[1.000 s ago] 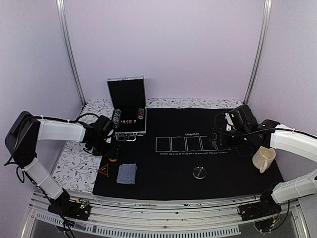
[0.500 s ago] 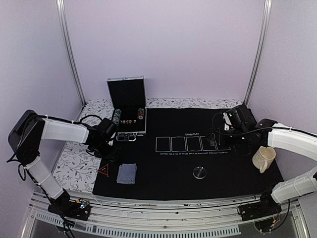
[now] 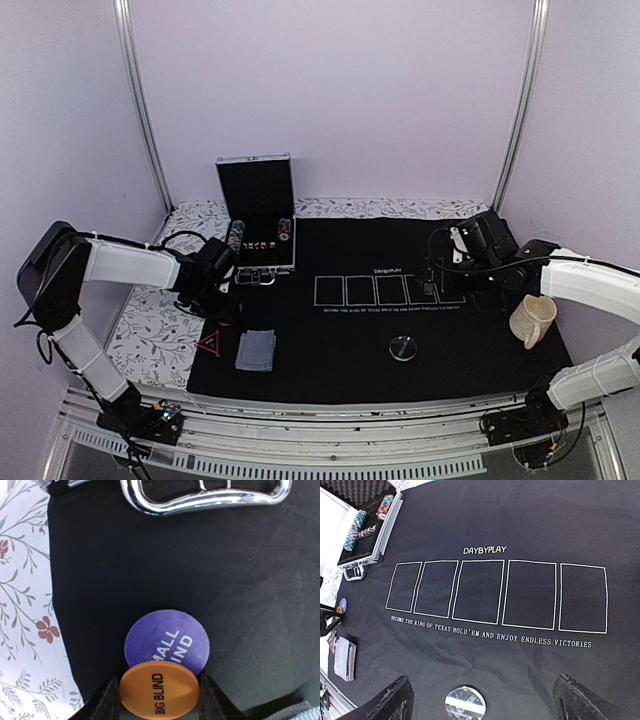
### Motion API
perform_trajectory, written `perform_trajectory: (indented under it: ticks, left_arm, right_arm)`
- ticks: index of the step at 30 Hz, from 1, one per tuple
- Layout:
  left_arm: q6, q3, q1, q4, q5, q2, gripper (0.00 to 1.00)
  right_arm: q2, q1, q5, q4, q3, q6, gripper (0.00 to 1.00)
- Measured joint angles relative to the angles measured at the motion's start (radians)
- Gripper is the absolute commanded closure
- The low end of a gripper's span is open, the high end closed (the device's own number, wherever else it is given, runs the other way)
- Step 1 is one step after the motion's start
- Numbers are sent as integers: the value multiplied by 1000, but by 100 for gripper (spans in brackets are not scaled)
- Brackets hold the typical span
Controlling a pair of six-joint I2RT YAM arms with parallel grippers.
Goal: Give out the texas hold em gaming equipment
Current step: Pick up the big blind button from the poker table mat.
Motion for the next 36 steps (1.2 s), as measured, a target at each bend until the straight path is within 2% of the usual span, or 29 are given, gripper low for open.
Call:
perform_trajectory:
  ticks: [4, 22, 26, 28, 36]
  left_arm:
    - [0, 0, 0, 0, 5, -2, 62]
    - [32, 14, -18, -40, 7, -98, 62]
    - [69, 51, -76, -47, 2, -139, 62]
    - [100, 78, -125, -46, -3, -155, 62]
    - [253, 114, -367, 16, -30, -242, 62]
  right_arm:
    - [0, 0, 0, 0, 0, 0, 1]
    - [-5, 0, -21, 1, 0, -3, 1]
    - [-26, 0, -48, 5, 6, -8, 0]
    - [-32, 0, -87, 19, 19, -12, 4]
    - [20, 19, -402, 227, 56, -2, 19]
